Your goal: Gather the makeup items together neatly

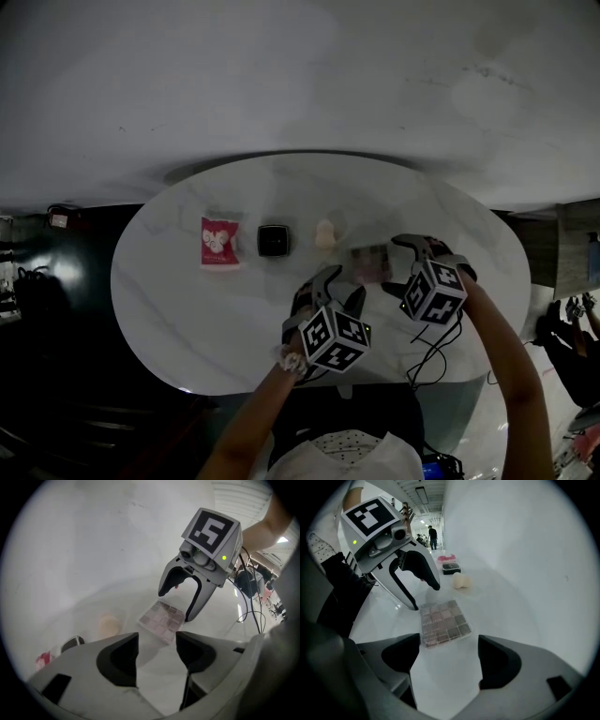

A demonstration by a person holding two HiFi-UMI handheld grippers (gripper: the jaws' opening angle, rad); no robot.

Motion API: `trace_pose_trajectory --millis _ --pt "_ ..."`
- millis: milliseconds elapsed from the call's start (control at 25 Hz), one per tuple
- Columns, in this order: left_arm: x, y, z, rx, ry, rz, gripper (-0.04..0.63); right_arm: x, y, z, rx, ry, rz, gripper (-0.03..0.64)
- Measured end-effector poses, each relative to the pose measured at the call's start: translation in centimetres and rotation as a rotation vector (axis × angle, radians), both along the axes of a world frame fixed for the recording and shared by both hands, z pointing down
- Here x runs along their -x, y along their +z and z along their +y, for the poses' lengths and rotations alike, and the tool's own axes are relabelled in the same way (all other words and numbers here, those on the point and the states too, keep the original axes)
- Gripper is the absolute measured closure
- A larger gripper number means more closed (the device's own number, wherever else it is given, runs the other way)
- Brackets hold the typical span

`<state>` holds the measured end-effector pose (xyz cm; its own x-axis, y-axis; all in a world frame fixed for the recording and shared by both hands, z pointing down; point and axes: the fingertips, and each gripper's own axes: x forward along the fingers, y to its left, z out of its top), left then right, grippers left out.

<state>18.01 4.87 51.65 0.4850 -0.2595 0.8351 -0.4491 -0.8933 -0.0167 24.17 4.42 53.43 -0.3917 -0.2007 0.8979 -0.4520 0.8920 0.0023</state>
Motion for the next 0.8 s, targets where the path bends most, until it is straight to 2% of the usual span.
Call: trace_pose_trajectory --millis 80,240,400,800 --pt "0.5 0.2 0.3 0.03 -0.006 -0.002 0.279 0.1 0.0 0.0 -0.004 -0.011 0.01 0.198" --pt "1.1 0.6 1.2 0.059 0.0 -0.017 0.278 0.3 -0.2 -0.2 -0.022 -0.034 0.026 0.198" --pt "-0.3 0.6 1.3 0.046 0.009 -0.01 0.272 0.9 -0.3 -0.6 -0.03 -0.066 0.034 0.198" --pt "-1.7 1.6 0.8 0.071 -0.004 -0.02 0.27 1.5 0.2 -0.7 0.035 -0.122 0.03 0.198"
